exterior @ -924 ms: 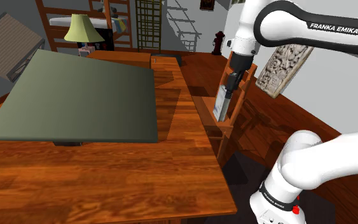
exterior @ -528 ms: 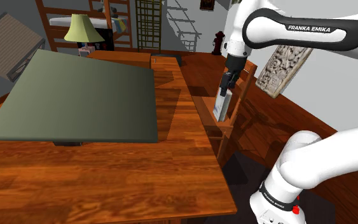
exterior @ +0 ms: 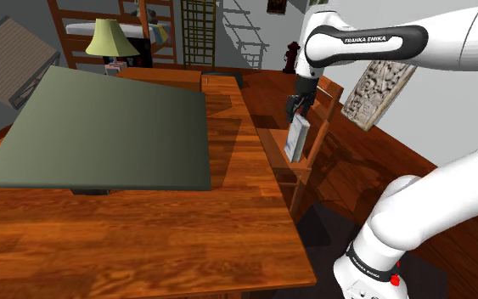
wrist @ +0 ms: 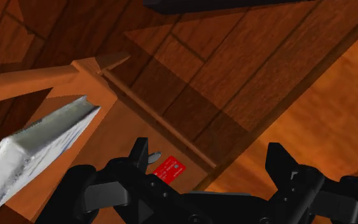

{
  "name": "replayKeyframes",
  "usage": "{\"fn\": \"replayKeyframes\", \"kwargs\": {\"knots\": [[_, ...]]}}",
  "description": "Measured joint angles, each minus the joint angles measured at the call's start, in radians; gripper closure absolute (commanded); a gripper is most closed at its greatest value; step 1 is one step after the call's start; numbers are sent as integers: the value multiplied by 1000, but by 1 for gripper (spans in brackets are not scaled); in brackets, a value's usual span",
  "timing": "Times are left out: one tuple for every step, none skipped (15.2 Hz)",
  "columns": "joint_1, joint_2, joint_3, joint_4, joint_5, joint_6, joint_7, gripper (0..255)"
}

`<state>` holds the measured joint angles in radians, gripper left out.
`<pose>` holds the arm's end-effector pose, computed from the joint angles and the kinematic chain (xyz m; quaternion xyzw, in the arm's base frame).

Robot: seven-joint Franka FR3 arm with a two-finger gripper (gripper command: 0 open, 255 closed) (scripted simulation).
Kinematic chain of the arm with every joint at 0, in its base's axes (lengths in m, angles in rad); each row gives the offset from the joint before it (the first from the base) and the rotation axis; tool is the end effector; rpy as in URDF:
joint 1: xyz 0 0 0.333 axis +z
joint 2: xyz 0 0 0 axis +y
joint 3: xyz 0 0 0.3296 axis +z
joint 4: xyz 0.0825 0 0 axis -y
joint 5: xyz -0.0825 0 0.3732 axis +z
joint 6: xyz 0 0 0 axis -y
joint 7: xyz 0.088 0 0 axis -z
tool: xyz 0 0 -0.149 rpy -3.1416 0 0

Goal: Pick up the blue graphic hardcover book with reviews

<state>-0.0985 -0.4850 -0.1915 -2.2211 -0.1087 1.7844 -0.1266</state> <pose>0.3751 -0.1361 0.5341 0.9979 -0.0613 0.0186 0.0128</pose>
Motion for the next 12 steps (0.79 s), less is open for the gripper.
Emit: {"fn": "replayKeyframes", "kwargs": {"knots": [[-7,25,-11,5,2,19,5,0],[-14,58,-26,23,5,35,4,0],[-22,88,-41,47,8,41,2,0],[-31,113,-58,57,11,56,-3,0],[-37,147,-72,84,17,62,-5,0],[-46,177,-89,102,22,74,-10,0],[-51,210,-102,124,30,84,-10,0],[-58,244,-116,148,40,93,-12,0],[-66,270,-131,163,48,102,-17,0],[-74,303,-146,185,59,112,-23,0],[-82,332,-159,201,70,123,-25,0],[-89,362,-170,214,81,137,-27,0]]}}
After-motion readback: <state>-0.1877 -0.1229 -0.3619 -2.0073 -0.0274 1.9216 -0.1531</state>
